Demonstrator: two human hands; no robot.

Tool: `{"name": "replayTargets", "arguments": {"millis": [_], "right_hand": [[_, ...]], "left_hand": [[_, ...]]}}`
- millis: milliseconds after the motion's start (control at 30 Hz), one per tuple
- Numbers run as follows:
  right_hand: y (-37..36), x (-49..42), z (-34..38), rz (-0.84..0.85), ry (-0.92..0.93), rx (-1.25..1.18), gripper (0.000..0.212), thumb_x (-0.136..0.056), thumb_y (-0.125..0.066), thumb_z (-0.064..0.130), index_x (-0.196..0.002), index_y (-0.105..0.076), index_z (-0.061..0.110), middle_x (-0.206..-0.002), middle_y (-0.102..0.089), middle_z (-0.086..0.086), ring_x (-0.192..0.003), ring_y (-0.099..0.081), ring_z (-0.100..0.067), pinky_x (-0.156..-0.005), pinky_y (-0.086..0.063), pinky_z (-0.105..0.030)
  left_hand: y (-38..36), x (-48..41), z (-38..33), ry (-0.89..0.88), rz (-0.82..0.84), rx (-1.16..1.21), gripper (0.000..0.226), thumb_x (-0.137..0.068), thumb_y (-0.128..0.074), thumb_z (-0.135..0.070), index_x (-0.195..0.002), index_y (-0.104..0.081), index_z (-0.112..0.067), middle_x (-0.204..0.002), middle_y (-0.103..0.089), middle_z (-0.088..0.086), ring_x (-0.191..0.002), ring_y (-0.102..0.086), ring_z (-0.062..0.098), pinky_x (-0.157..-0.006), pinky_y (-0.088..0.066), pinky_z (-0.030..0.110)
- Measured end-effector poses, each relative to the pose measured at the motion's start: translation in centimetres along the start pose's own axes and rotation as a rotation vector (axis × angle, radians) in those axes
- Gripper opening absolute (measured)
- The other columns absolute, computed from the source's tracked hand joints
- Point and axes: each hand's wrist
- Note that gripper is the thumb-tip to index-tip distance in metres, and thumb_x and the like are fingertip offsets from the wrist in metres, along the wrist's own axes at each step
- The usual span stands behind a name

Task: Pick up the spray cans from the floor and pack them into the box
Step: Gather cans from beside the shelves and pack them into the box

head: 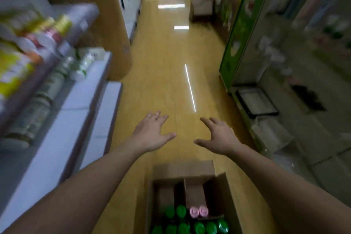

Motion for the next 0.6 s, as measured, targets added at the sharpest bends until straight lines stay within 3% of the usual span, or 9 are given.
{"name": "replayTargets", "arguments": {"millis": [100, 300, 467, 600], "right_hand": [[8.6, 2.8, 2.7, -0.067, 0.099, 0.028, 0.098, -0.077, -0.063, 0.077, -0.156, -0.015, 0.044, -0.165, -0.025, -0.003, -0.149, -0.028, -0.031, -0.114, -0.036, -0.052], [21.5, 7.9, 6.1, -0.227, 0.383, 0.129, 0.098, -0.08, -0.06, 0.077, -0.158, -0.014, 0.039, -0.166, -0.021, -0.009, -0.149, -0.026, -0.035, -0.114, -0.035, -0.053], [25.6, 14.2, 9.1, -0.295, 0.711, 0.151, 0.099, -0.078, -0.055, 0.082, -0.157, -0.016, 0.036, -0.164, -0.024, -0.012, -0.147, -0.028, -0.035, -0.114, -0.034, -0.053], [25.7, 20.5, 13.5, -0.275, 0.956, 0.19, 0.097, -0.081, -0.053, 0.08, -0.157, -0.016, 0.034, -0.164, -0.021, -0.013, -0.149, -0.024, -0.034, -0.115, -0.031, -0.054]], "left_hand": [[8.5, 3.3, -4.1, -0.023, -0.081, -0.129, 0.09, -0.085, -0.05, -0.078, -0.158, -0.021, -0.035, -0.169, -0.009, 0.0, -0.155, -0.005, 0.026, -0.123, -0.017, 0.046], [19.0, 13.3, -11.4, 0.114, -0.335, -0.284, 0.086, -0.086, -0.049, -0.077, -0.158, -0.023, -0.036, -0.168, -0.011, 0.001, -0.154, -0.008, 0.029, -0.121, -0.022, 0.048], [21.8, 24.3, -13.9, 0.302, -0.508, -0.397, 0.075, -0.09, -0.042, -0.072, -0.154, -0.029, -0.036, -0.164, -0.021, 0.004, -0.15, -0.015, 0.033, -0.118, -0.024, 0.05], [21.1, 34.6, -14.8, 0.492, -0.505, -0.405, 0.073, -0.086, -0.037, -0.074, -0.151, -0.015, -0.049, -0.166, -0.015, 0.004, -0.15, -0.012, 0.037, -0.116, -0.023, 0.06]]}}
Point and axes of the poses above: each hand's wrist, its own x-axis away from the middle knuckle, its own y-axis out of the back of the hand, z = x × y
